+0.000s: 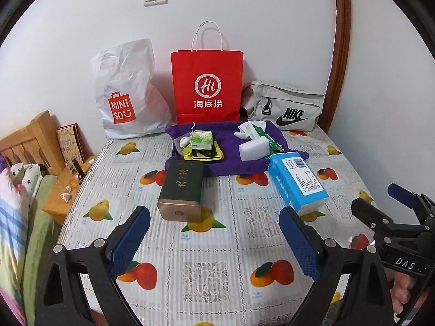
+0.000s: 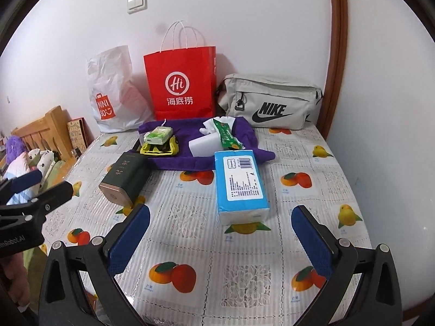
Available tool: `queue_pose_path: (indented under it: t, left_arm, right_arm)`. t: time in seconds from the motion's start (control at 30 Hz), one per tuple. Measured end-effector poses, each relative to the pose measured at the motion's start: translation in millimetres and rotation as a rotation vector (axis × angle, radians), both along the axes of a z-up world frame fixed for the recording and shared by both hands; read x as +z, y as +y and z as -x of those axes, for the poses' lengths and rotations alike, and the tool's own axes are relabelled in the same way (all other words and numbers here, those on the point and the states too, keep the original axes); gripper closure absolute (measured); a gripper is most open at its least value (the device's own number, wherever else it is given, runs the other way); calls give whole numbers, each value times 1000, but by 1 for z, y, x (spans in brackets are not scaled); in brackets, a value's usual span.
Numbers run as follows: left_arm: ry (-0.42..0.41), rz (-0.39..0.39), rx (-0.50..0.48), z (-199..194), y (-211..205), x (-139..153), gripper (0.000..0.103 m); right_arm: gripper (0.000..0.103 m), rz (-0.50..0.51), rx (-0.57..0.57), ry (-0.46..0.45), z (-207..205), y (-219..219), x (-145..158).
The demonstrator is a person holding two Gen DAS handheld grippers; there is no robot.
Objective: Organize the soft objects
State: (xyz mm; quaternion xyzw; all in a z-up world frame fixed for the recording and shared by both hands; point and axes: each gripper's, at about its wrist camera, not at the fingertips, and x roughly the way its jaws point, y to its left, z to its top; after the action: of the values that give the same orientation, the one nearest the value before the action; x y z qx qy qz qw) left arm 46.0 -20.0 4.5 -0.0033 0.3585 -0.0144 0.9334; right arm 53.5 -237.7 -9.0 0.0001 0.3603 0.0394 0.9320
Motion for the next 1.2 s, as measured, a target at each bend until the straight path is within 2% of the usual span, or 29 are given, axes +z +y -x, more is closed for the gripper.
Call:
queue_pose_path:
  t: [1.2]
  left_arm:
    - [-3,-4,1,12,-4,1,7]
  right_arm:
    - [1,-21,-12,-25,15,-7,5]
